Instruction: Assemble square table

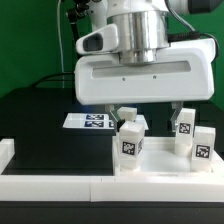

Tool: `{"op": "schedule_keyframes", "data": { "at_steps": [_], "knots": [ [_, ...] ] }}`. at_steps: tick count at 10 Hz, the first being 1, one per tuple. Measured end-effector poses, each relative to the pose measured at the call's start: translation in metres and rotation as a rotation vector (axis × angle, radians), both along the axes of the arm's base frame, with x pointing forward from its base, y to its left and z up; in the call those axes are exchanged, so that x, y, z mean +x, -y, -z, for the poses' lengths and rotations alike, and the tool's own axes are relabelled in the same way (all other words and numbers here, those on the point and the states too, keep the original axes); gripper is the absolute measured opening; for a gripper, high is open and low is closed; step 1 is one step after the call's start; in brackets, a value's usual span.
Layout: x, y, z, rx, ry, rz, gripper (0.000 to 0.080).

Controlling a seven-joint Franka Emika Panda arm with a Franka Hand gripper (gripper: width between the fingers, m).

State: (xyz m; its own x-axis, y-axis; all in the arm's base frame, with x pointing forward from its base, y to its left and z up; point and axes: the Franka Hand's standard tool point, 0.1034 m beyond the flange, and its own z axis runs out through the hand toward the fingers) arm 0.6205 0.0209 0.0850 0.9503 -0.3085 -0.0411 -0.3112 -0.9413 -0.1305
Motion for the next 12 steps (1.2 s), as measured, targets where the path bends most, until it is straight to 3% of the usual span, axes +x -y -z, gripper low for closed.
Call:
{"op": "schedule_keyframes", "data": {
  "at_steps": [1,4,6,8,9,10,12],
  "knots": [
    [0.009,0.007,0.002,-0.002,-0.016,-0.004,0.0649],
    [0.009,0.010,0.004,-0.006,-0.017,-0.002,0.0649],
    [0.006,0.023,0.010,-0.039,-0.035,0.017,0.0649],
    [0.006,0.022,0.010,-0.039,-0.035,0.016,0.0649],
    [0.006,0.022,0.010,-0.040,-0.039,0.044,0.0516],
    [0.006,0.022,0.011,-0.040,-0.042,0.077,0.0516],
    [0.006,0.022,0.011,-0.042,-0.061,0.234,0.0286]
  ]
}}
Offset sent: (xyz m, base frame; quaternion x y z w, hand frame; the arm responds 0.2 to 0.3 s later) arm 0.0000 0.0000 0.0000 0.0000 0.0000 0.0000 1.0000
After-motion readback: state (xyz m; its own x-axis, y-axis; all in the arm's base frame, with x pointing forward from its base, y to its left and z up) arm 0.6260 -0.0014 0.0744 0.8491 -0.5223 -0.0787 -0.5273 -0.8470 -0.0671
